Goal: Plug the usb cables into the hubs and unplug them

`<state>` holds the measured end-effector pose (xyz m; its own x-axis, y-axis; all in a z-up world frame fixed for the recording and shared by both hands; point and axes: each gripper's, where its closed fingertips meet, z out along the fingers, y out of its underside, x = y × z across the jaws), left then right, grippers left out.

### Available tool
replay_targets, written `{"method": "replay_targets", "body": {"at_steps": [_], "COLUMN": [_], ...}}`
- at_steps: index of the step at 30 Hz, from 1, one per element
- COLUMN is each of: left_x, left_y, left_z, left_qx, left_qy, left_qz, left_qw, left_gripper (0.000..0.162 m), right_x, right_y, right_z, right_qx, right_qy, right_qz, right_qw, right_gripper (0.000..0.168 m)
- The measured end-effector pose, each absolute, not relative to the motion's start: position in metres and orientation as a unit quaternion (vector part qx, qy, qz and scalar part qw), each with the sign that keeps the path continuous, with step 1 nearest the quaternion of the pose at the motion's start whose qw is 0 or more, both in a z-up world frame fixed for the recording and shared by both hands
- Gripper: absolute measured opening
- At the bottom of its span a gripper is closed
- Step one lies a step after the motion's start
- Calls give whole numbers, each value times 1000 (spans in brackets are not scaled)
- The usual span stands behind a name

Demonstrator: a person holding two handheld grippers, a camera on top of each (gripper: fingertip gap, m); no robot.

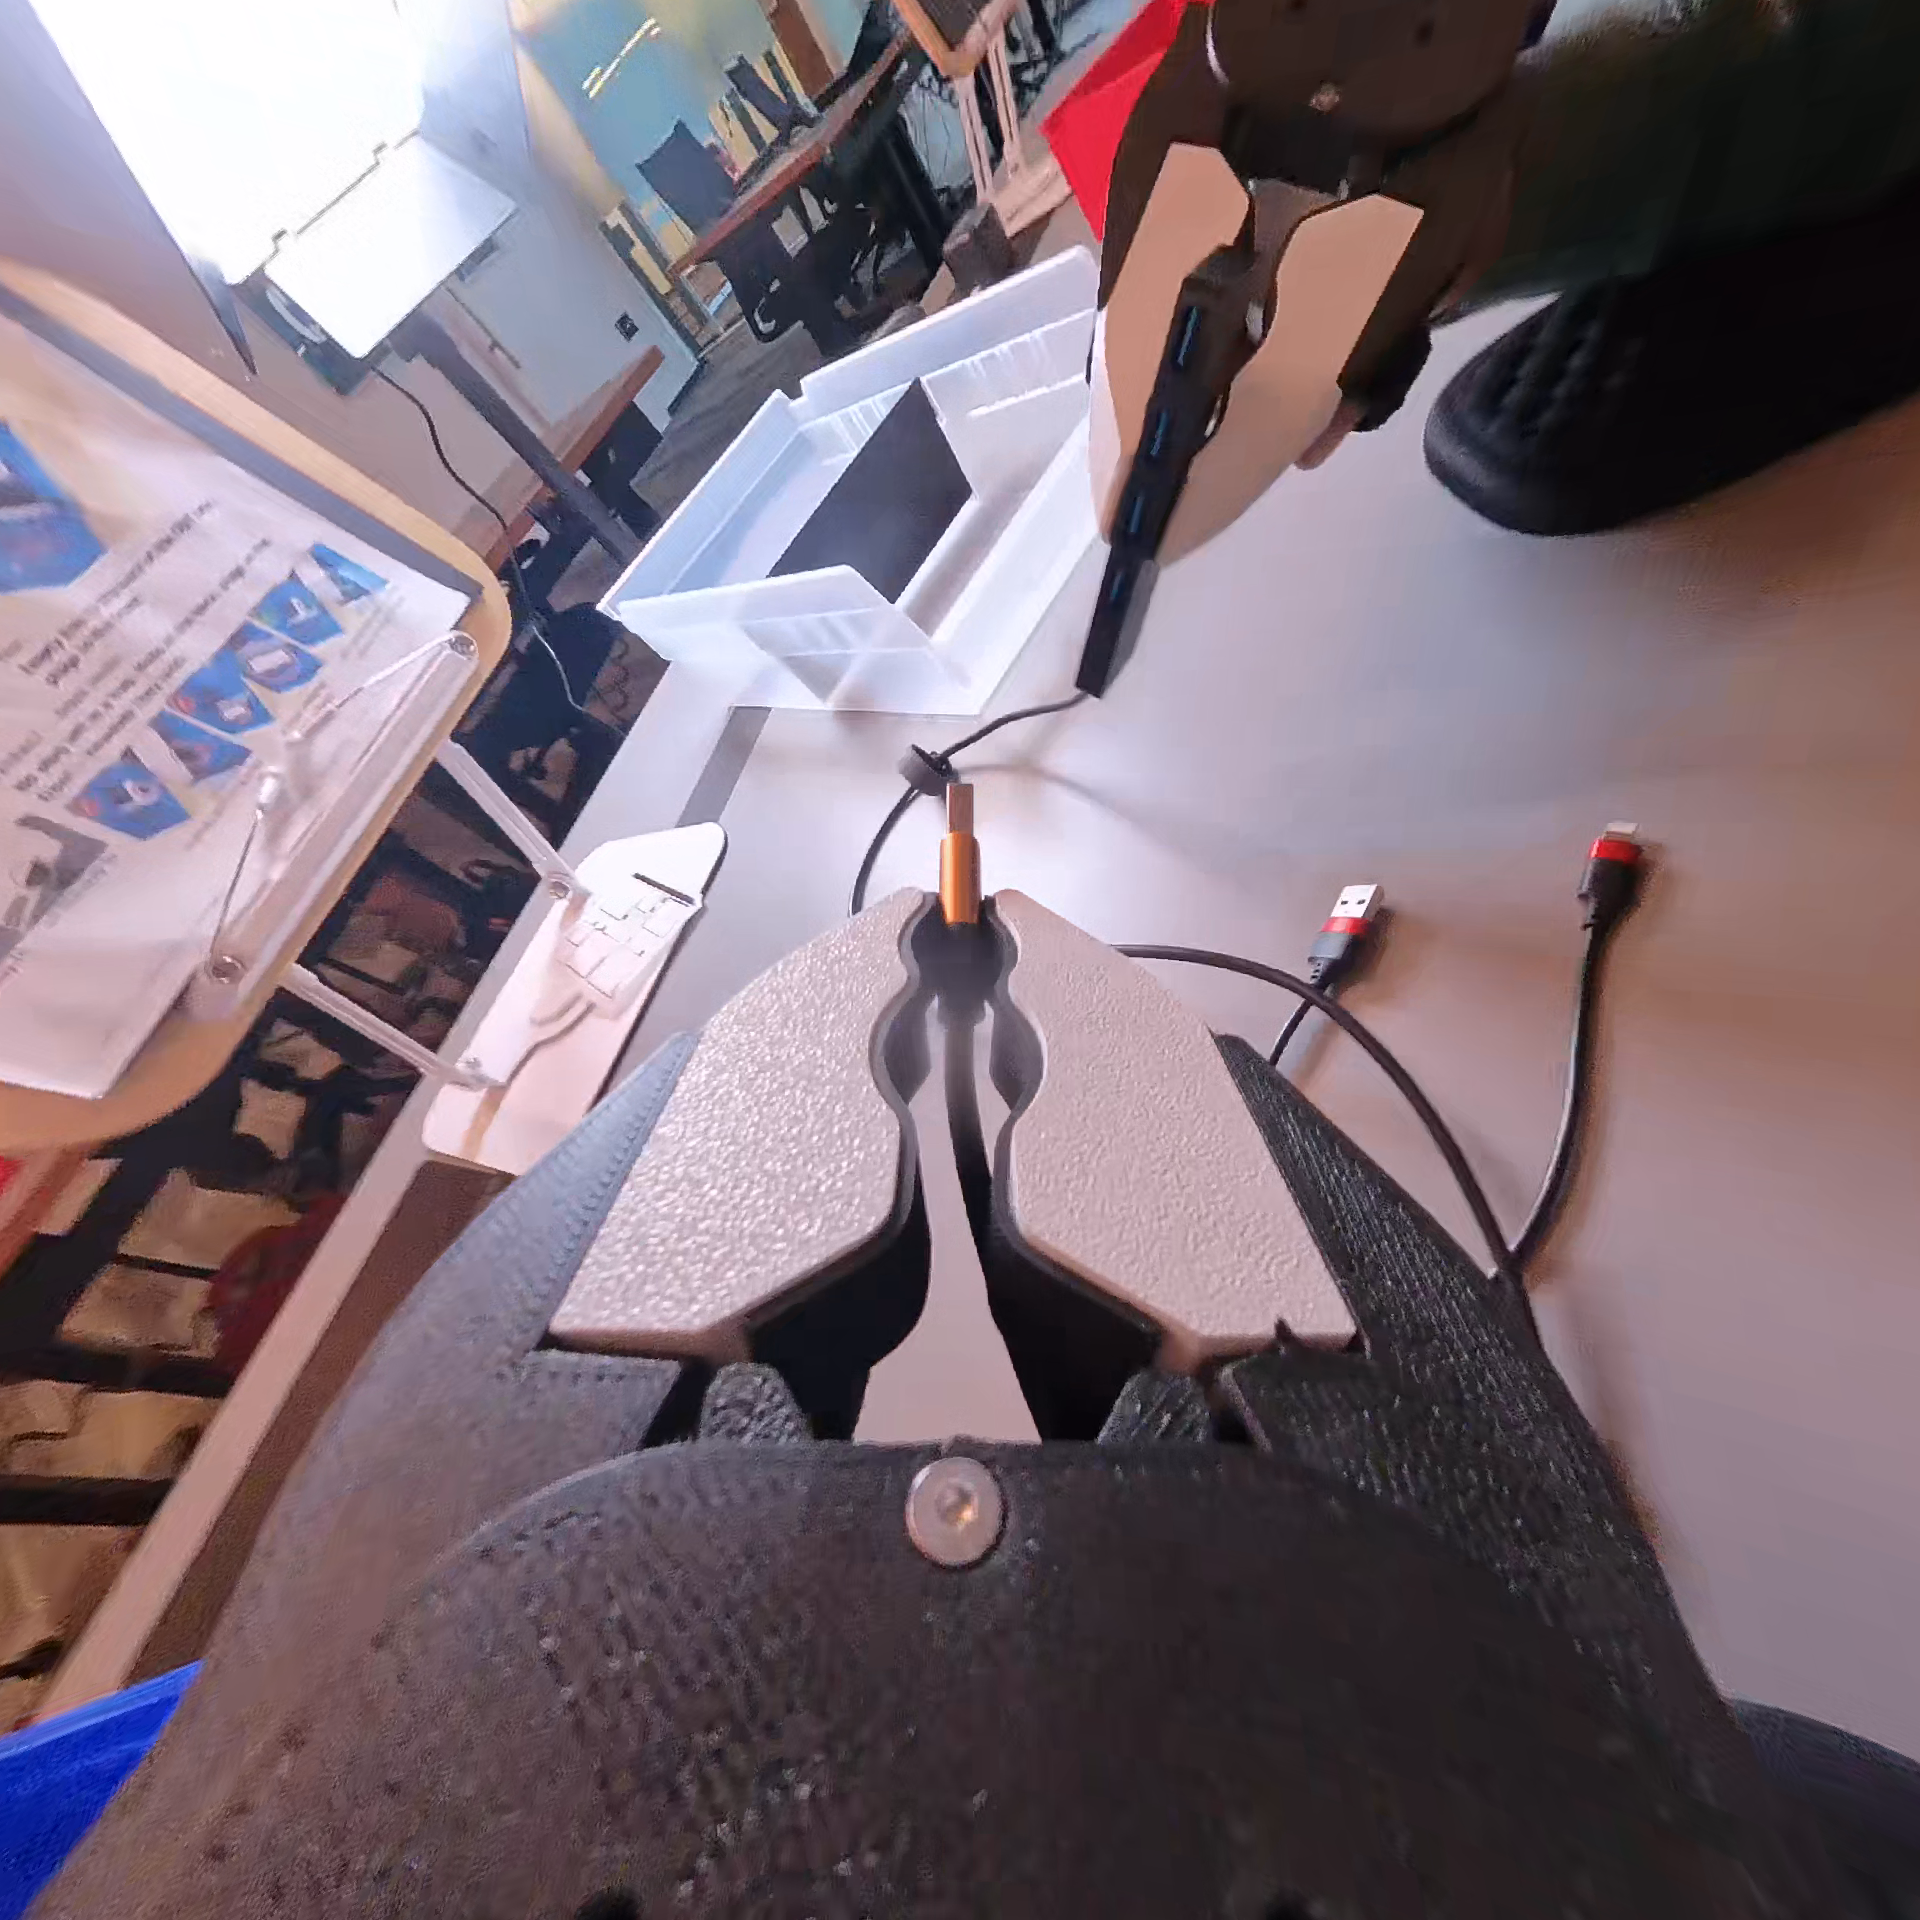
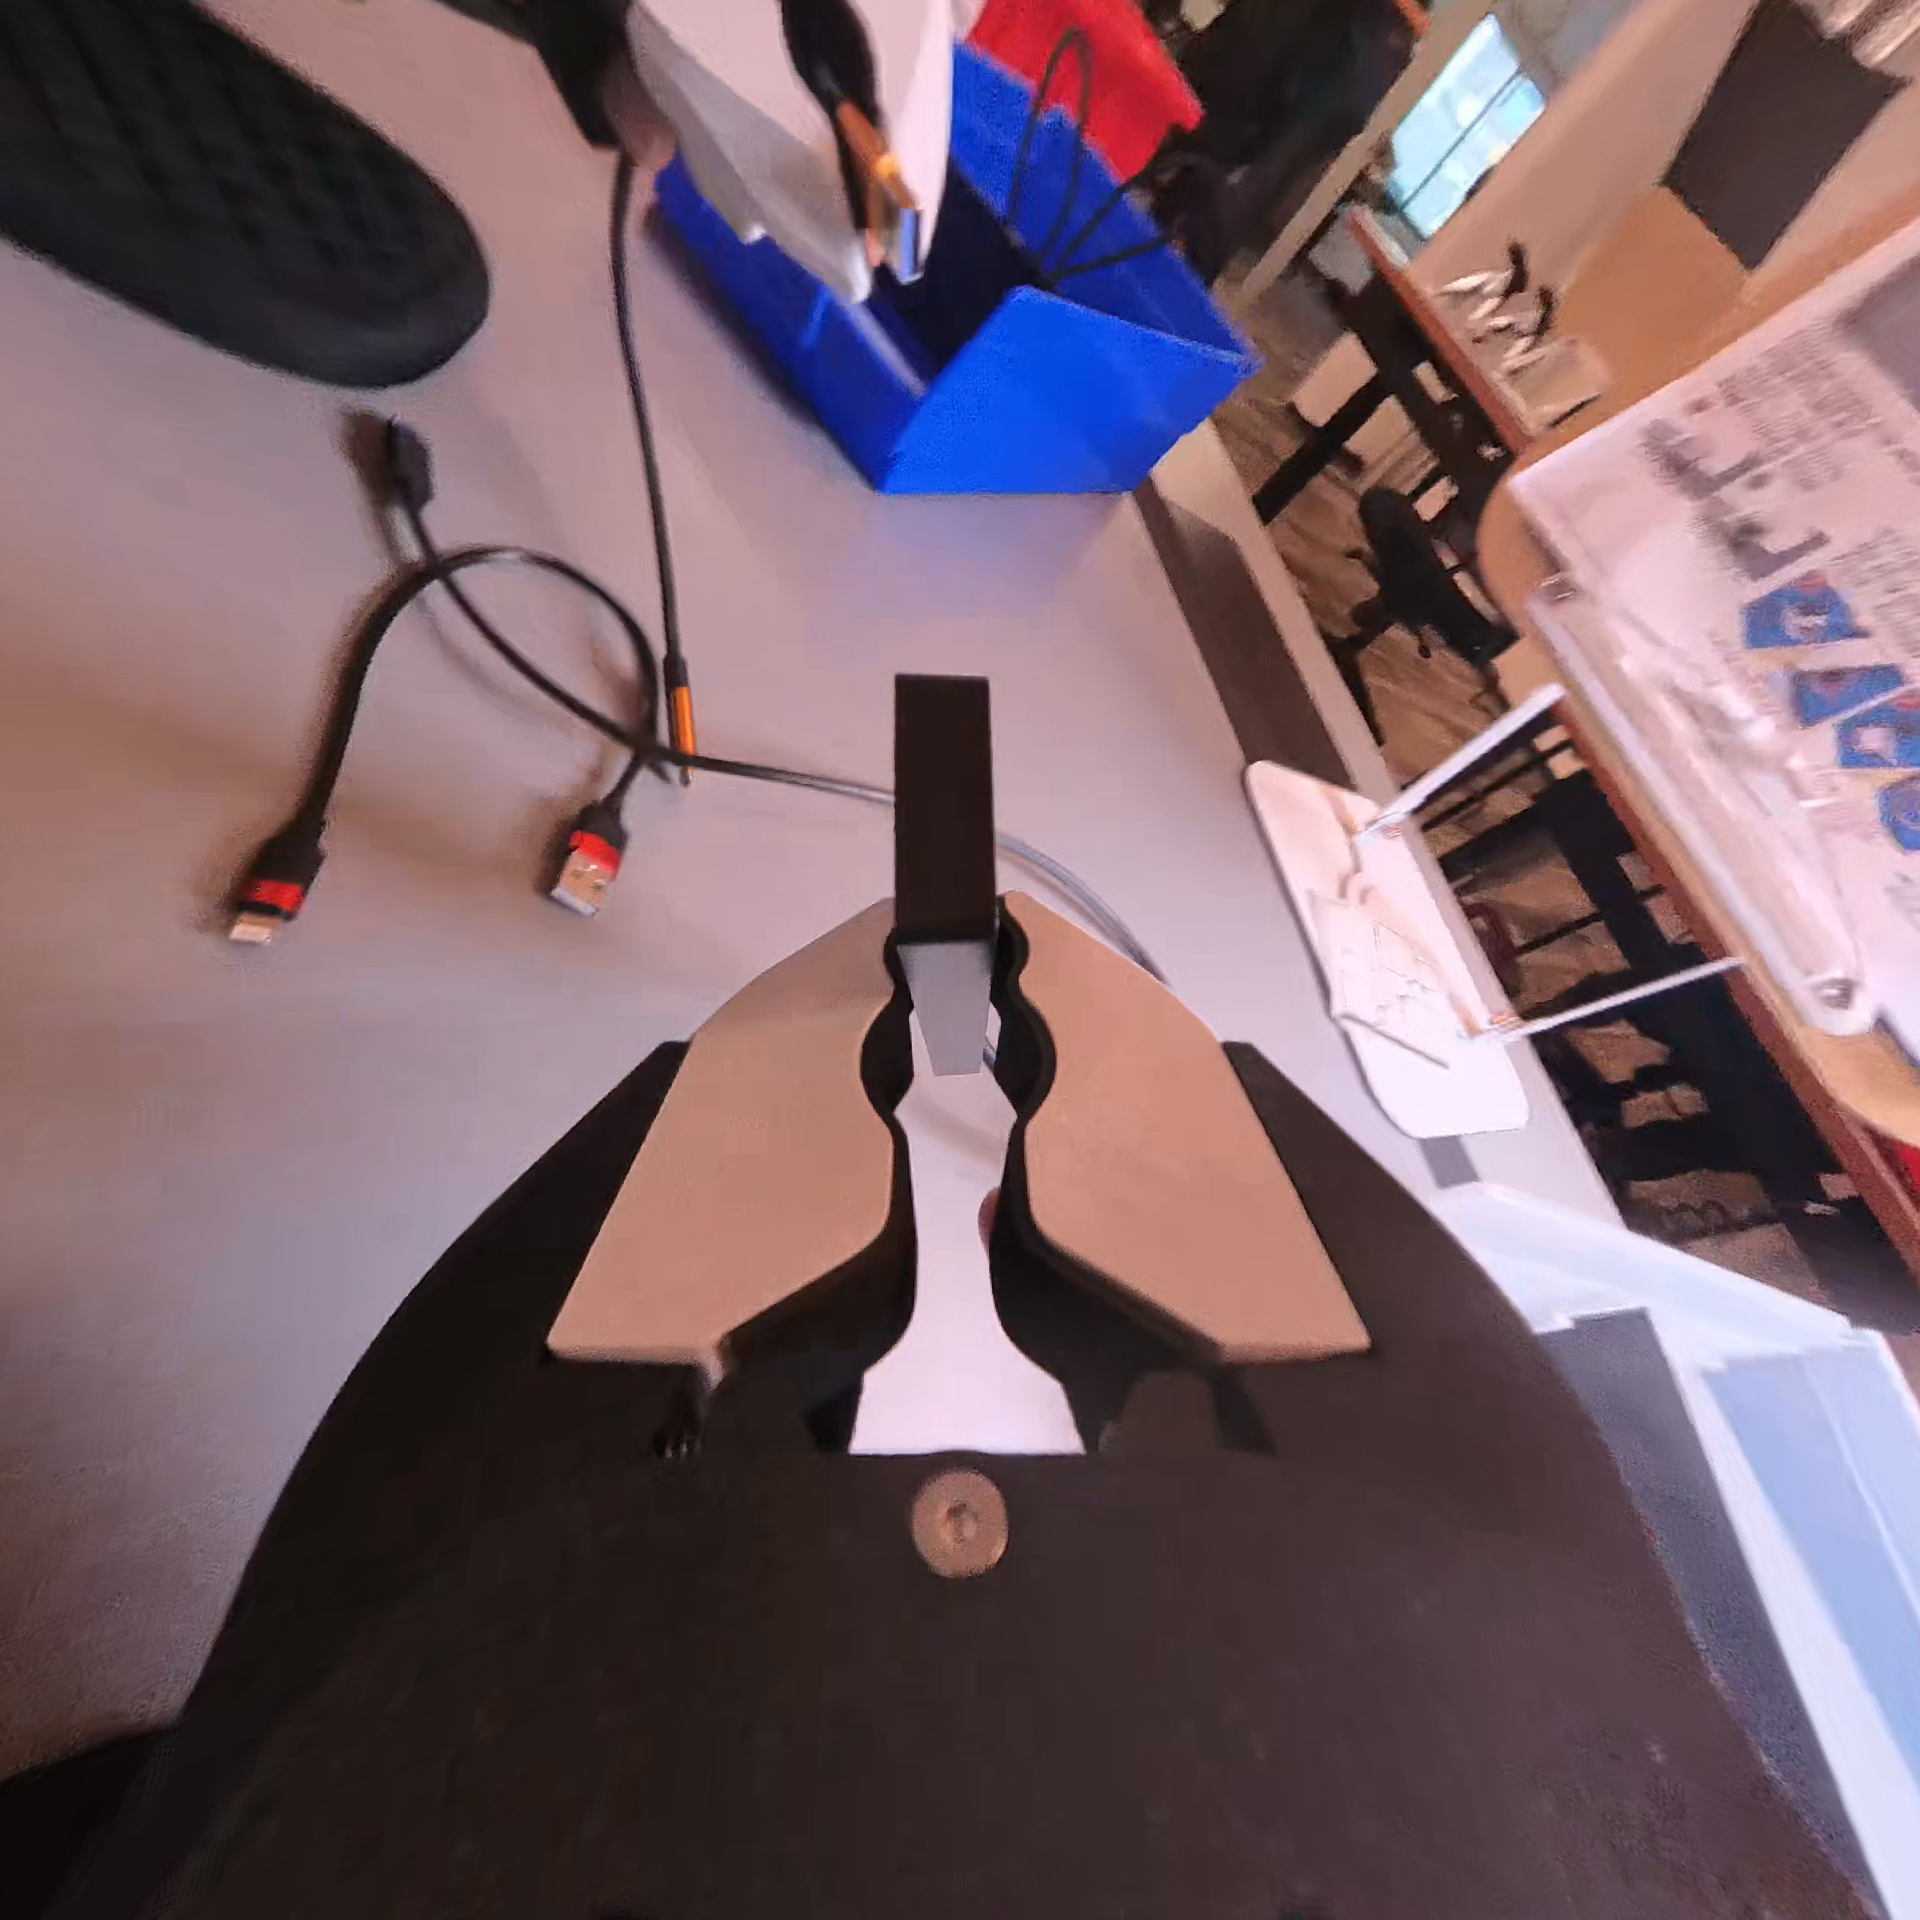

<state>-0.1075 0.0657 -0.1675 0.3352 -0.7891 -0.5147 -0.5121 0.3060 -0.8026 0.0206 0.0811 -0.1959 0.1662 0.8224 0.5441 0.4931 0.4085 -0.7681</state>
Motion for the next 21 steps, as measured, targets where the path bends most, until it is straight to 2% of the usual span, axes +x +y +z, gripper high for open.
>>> {"method": "replay_targets", "body": {"at_steps": [11, 18, 21], "left_x": [-88, -77, -79], "left_y": [52, 42, 42], "left_z": [-206, -225, -228], "left_qx": [-605, -603, -607], "left_qy": [574, 598, 597], "left_qz": [-222, -226, -222], "left_qw": [505, 478, 475], "left_gripper": [7, 7, 7], "right_x": [68, 114, 121], "right_y": [128, 226, 268], "right_z": [-141, -125, -109], "right_qx": [-584, -683, -697], "right_qy": [-504, -471, -465], "right_qz": [123, -1, -10], "right_qw": [625, 558, 545], "right_gripper": [12, 12, 12]}}
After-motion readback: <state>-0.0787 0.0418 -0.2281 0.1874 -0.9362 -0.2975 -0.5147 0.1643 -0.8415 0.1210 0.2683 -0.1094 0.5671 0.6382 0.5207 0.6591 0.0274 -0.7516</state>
